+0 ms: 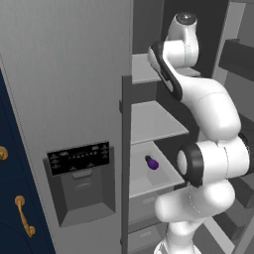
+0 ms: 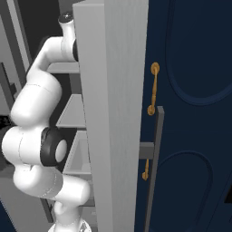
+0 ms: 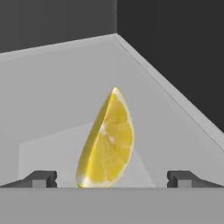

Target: Grab a lemon wedge from the fridge and one ice cube from the ice bowl, and put them in the glass of lemonade.

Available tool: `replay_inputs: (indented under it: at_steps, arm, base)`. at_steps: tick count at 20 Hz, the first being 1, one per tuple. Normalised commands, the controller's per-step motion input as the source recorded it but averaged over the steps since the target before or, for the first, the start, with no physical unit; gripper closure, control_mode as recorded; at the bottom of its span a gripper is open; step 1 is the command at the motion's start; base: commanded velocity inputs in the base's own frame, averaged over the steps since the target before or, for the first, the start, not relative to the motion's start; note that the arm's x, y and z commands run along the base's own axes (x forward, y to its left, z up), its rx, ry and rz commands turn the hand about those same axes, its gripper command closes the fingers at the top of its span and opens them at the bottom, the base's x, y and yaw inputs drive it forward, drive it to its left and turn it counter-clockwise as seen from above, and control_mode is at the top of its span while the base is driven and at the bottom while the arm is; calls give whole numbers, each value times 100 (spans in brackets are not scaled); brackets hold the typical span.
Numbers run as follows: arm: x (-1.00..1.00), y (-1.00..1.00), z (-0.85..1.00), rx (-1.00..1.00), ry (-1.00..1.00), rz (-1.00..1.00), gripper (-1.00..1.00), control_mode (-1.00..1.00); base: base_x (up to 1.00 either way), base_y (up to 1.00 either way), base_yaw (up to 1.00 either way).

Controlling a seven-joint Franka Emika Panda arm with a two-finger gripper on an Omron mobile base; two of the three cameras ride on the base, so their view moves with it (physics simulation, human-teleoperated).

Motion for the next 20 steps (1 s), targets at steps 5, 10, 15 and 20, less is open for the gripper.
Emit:
replay_inputs:
  at_steps: [5, 10, 15, 20]
  arm:
    - [33, 0, -1, 0, 3, -1, -100, -100]
    - [57, -1, 0, 0, 8, -2, -100, -100]
    - [-3, -4, -2, 1, 8, -4, -100, -100]
    - [-27, 0, -20, 0, 1, -4, -100, -100]
  base:
    - [0, 0, 0]
    - [0, 0, 0]
    - [0, 0, 0]
    - [0, 0, 0]
